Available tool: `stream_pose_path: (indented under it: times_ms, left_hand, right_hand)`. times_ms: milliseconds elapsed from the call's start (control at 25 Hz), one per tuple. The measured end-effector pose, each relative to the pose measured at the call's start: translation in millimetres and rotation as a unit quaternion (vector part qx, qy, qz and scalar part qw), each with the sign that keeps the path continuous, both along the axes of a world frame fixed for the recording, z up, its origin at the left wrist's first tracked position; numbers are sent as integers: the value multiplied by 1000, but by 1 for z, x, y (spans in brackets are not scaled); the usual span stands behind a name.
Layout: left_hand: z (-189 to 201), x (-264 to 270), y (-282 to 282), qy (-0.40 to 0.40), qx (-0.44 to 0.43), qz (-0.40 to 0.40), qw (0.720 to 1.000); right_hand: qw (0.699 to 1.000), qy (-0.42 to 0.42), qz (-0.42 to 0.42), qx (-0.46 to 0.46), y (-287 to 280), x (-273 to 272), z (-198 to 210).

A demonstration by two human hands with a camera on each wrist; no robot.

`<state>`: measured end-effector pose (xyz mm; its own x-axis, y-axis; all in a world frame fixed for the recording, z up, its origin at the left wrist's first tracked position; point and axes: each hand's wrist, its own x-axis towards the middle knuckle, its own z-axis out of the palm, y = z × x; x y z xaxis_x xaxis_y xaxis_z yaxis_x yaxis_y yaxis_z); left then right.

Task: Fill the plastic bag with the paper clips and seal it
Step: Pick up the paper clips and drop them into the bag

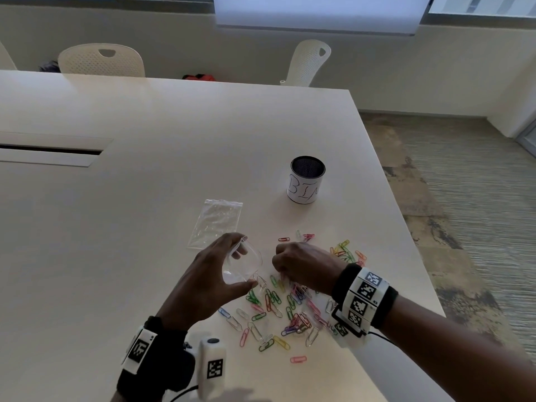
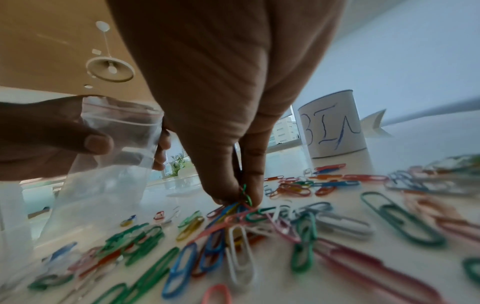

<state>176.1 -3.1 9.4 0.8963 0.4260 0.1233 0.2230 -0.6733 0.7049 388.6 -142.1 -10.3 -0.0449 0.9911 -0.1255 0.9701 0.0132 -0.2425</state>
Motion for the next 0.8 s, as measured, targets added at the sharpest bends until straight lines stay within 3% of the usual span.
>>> stream_pose_path:
  times_ms: [200, 280, 400, 480, 800]
  left_hand:
    - [-7, 7, -3, -10, -5, 8, 1000]
    - [-11, 9, -4, -11, -5, 11, 1000]
    - [-16, 13, -6, -13, -1, 15, 1000]
    - [-17, 15, -7, -16, 3, 17, 1000]
    - [-16, 21, -8, -28, 6, 26, 999]
  right_hand:
    - [976, 158, -141, 51, -8, 6, 12]
    - [939, 258, -200, 109, -12, 1, 23]
    - [857, 398, -258, 201, -13, -21, 46]
    - [833, 423, -269, 233, -8, -36, 55]
    - [864, 351, -249, 261, 2, -53, 49]
